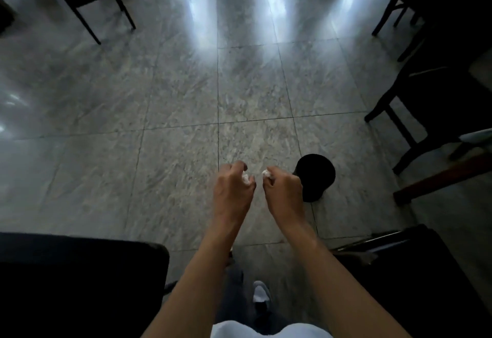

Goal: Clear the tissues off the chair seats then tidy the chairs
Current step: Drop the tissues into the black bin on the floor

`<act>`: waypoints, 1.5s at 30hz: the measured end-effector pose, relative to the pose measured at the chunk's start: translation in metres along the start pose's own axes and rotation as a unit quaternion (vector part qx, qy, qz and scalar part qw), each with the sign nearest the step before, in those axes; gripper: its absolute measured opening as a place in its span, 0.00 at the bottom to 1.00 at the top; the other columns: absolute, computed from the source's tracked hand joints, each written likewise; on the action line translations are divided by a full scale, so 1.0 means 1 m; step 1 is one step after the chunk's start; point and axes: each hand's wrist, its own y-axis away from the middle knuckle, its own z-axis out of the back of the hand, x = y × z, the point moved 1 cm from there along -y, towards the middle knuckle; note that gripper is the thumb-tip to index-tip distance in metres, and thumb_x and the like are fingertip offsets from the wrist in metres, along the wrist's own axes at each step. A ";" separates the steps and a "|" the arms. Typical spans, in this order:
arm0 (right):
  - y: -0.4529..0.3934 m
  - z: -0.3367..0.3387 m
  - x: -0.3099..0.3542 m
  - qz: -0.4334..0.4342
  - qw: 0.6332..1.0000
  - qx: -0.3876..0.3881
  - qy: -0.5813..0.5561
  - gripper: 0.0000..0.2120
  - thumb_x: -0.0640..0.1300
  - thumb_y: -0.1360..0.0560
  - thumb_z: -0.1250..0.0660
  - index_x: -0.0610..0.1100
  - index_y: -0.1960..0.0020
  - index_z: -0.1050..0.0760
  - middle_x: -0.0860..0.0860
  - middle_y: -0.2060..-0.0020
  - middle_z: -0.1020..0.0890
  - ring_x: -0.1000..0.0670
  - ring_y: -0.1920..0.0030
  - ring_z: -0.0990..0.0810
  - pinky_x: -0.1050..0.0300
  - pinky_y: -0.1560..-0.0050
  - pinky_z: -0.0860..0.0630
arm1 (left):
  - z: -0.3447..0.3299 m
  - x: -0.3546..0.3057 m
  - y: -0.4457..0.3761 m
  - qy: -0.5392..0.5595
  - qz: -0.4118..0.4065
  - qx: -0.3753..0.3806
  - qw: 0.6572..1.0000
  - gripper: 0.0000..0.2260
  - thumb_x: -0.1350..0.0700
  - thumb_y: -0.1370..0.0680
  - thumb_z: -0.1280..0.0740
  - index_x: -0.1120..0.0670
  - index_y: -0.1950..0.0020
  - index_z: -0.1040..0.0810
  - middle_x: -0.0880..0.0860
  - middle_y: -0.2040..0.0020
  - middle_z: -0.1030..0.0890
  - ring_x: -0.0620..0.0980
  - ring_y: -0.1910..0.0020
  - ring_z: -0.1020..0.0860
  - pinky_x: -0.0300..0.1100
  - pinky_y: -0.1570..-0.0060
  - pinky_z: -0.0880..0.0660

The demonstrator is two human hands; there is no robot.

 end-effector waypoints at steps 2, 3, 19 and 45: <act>-0.025 -0.008 -0.001 -0.018 1.000 -0.015 0.009 0.09 0.40 0.23 0.36 0.41 0.61 0.25 0.46 0.67 0.20 0.47 0.67 0.22 0.51 0.67 0.26 | -0.008 0.000 -0.030 0.002 -0.018 0.010 1.000 0.10 0.58 0.28 0.27 0.55 0.49 0.22 0.56 0.56 0.22 0.53 0.61 0.23 0.41 0.64 0.31; -0.038 -0.012 -0.002 -0.030 0.999 -0.022 0.011 0.09 0.40 0.23 0.37 0.42 0.62 0.26 0.46 0.68 0.21 0.47 0.67 0.22 0.51 0.68 0.27 | -0.011 0.000 -0.047 0.004 -0.028 0.018 0.999 0.10 0.58 0.28 0.27 0.55 0.49 0.22 0.56 0.56 0.22 0.53 0.61 0.23 0.42 0.64 0.29; -0.201 -0.019 -0.021 -0.234 0.959 -0.158 0.006 0.07 0.40 0.22 0.36 0.39 0.54 0.21 0.45 0.63 0.17 0.45 0.61 0.20 0.51 0.61 0.25 | -0.086 -0.059 -0.250 0.054 -0.200 0.184 0.961 0.11 0.58 0.27 0.27 0.56 0.47 0.21 0.56 0.52 0.21 0.51 0.59 0.22 0.40 0.62 0.28; -0.277 0.071 -0.171 -0.514 0.737 -0.438 0.026 0.09 0.41 0.22 0.33 0.41 0.43 0.19 0.47 0.51 0.15 0.51 0.51 0.16 0.62 0.52 0.22 | -0.288 -0.256 -0.316 0.022 -0.443 0.467 0.765 0.12 0.51 0.25 0.30 0.51 0.43 0.23 0.53 0.46 0.22 0.51 0.51 0.23 0.46 0.55 0.24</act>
